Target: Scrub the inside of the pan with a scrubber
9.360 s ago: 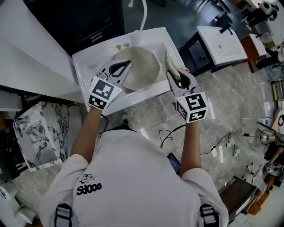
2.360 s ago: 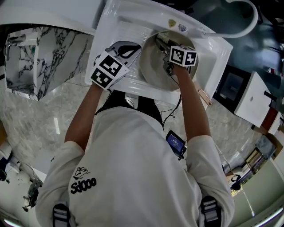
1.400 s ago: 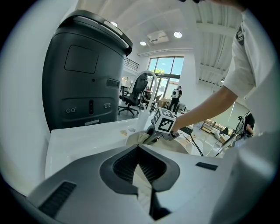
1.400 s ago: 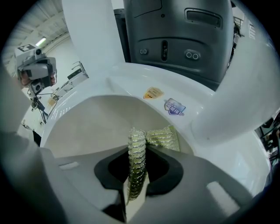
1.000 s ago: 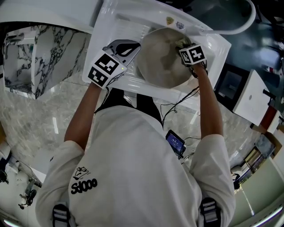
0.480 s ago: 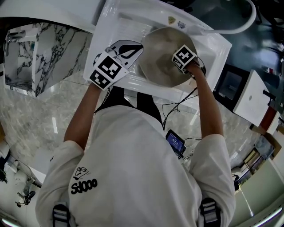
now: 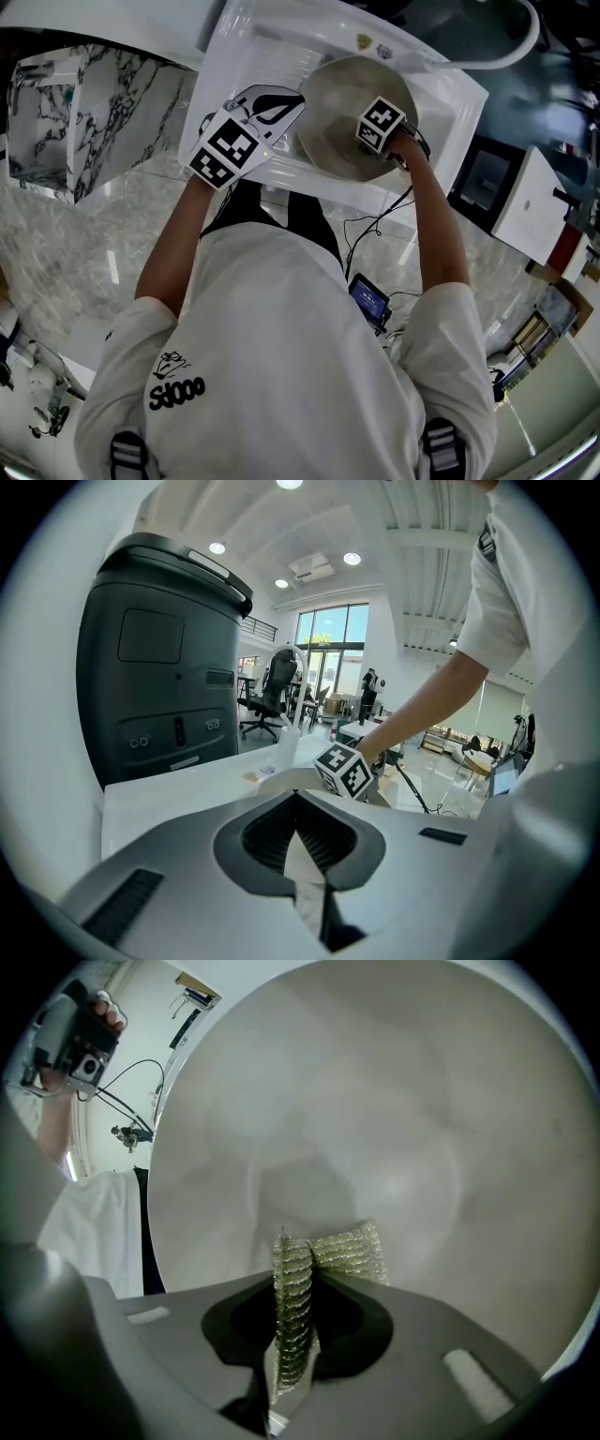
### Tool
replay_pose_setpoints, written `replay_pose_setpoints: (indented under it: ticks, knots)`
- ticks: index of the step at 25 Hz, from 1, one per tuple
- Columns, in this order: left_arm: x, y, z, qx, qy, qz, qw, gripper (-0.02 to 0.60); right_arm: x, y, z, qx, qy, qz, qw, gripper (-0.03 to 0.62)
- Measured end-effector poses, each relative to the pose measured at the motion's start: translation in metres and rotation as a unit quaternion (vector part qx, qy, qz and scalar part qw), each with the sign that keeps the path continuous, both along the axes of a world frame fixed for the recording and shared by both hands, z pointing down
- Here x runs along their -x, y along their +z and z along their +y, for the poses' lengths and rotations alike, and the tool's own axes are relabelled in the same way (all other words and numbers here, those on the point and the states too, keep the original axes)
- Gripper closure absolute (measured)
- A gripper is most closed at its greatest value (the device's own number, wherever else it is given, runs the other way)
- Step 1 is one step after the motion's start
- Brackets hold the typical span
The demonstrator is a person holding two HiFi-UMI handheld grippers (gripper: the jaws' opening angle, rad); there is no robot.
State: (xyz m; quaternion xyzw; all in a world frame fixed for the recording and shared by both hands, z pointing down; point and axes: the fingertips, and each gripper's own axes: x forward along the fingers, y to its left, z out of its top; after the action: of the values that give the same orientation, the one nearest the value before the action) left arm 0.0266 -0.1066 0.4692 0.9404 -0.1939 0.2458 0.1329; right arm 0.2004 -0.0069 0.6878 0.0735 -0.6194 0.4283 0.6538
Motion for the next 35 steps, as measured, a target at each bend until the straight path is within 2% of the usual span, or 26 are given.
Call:
replay_pose_setpoints:
  ticks: [8, 18, 22, 27, 32, 35]
  knots:
    - [0.013, -0.002, -0.001, -0.005, -0.010, -0.013, 0.9999, 0.575, 0.032, -0.004, 0.013, 0.043, 0.045, -0.067, 0.996, 0.522]
    - [0.020, 0.002, 0.004, 0.004, -0.009, -0.015, 0.9998, 0.575, 0.086, -0.011, 0.003, 0.056, 0.117, -0.156, 0.979, 0.522]
    - [0.023, 0.004, 0.005, 0.007, -0.010, -0.017, 0.9998, 0.575, 0.110, -0.014, -0.015, 0.033, 0.126, -0.183, 0.974, 0.522]
    - [0.031, 0.008, 0.004, 0.012, -0.014, -0.023, 0.9996, 0.575, 0.122, -0.010, -0.044, -0.012, 0.111, -0.170, 0.979, 0.522]
    - [0.033, 0.010, 0.000, 0.014, -0.016, -0.025, 0.9995, 0.575, 0.118, -0.007, -0.077, -0.057, 0.142, -0.159, 0.975, 0.522]
    - [0.032, 0.011, -0.003, 0.015, -0.017, -0.027, 0.9994, 0.575, 0.111, -0.007, -0.096, -0.080, 0.178, -0.159, 0.968, 0.522]
